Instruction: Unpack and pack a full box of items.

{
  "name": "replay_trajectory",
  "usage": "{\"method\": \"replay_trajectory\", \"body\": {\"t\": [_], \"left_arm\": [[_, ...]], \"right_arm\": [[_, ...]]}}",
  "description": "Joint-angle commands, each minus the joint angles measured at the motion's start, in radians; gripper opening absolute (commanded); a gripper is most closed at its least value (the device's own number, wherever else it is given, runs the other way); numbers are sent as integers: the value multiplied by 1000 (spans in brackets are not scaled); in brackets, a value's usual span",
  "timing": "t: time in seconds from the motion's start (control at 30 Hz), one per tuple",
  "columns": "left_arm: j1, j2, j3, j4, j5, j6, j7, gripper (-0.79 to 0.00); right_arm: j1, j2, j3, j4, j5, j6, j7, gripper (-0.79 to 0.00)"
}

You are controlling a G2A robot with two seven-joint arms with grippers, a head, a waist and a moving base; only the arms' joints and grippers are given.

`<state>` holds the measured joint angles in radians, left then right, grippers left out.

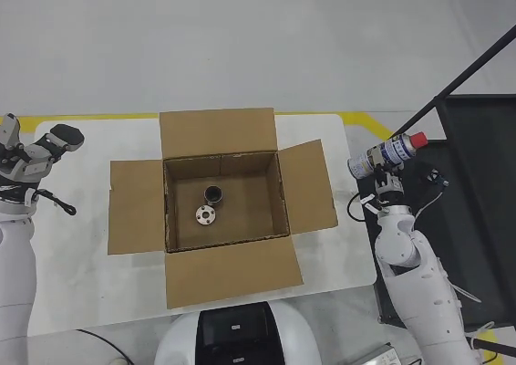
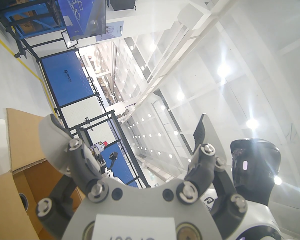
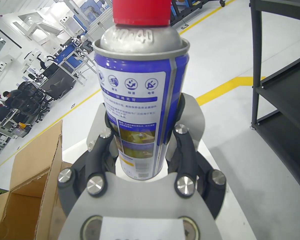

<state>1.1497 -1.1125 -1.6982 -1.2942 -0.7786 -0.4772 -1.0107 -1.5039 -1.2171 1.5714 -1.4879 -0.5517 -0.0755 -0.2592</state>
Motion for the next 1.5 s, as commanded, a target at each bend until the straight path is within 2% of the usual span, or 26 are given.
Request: {"method": "replay_trajectory", "body": {"t": [0.0,0.23,0.3,0.47,0.63,0.8,1.0,1.47], "left_arm": [[0,0,0,0,0,0,0,0],[0,0,0,0,0,0,0,0],[0,0,0,0,0,0,0,0],[0,0,0,0,0,0,0,0],[0,0,0,0,0,0,0,0],[0,0,0,0,0,0,0,0],[0,0,0,0,0,0,0,0],[0,0,0,0,0,0,0,0]], "right_arm": [[0,0,0,0,0,0,0,-785],[29,-2,-26,32,-48,22,20,-785],[79,-10,-64,92,-76,38,-2,-785],[241,-38,-178,344,-223,128,-187,-785],[372,-69,-244,569,-215,119,-299,-785],[458,-98,-296,742,-229,103,-395,-785],[529,-131,-341,899,-227,73,-482,-785],[645,-194,-407,1125,-268,129,-586,-785]]}}
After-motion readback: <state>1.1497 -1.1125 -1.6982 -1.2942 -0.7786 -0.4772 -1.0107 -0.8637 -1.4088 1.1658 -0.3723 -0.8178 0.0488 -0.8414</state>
